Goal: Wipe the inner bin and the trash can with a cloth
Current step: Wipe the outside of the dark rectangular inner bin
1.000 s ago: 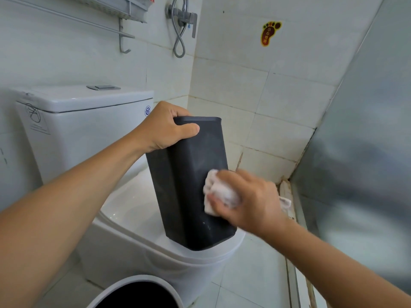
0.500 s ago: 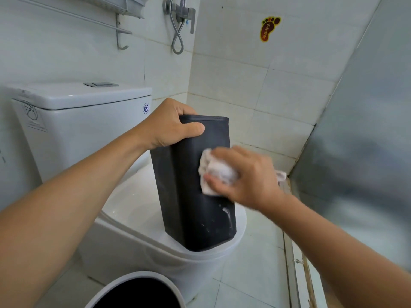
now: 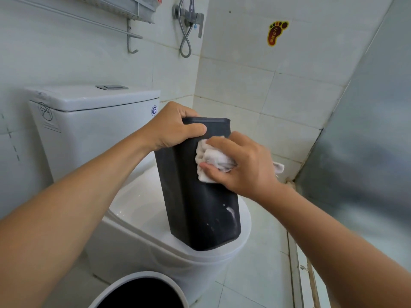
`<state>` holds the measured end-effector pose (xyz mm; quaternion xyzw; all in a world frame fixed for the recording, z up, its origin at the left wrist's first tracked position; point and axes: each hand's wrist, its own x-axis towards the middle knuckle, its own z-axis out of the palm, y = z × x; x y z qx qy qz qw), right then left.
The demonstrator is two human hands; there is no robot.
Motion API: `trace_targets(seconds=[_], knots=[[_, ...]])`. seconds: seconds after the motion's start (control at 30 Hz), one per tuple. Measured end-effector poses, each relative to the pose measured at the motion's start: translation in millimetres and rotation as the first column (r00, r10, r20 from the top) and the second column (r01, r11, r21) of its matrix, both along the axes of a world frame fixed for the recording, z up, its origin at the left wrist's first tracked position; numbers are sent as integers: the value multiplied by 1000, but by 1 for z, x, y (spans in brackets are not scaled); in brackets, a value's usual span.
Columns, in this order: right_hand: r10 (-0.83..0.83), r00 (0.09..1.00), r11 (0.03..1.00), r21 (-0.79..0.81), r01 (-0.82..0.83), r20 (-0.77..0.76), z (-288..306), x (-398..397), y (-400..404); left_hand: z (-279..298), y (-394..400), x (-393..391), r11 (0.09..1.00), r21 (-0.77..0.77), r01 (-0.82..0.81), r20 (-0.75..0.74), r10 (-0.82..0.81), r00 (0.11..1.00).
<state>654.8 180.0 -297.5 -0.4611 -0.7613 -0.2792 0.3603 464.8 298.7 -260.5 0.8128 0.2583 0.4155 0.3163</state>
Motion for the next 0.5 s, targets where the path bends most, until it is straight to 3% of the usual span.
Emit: trace_targets(seconds=[0.2,0.4,0.5], knots=[[157,976,984,-113,-140,151,-37,7,-30,-1,3,-3,999,-41,-17,2,17,1000],[57,996,994,-94,-63,-62,9,-5,1,2,-5,3,1000,-26,-16,-19,16,1000],[8,1000,998,-56,-9,-21,9,-16,9,1,-4,0,998,-31,-63,-9,63,998]])
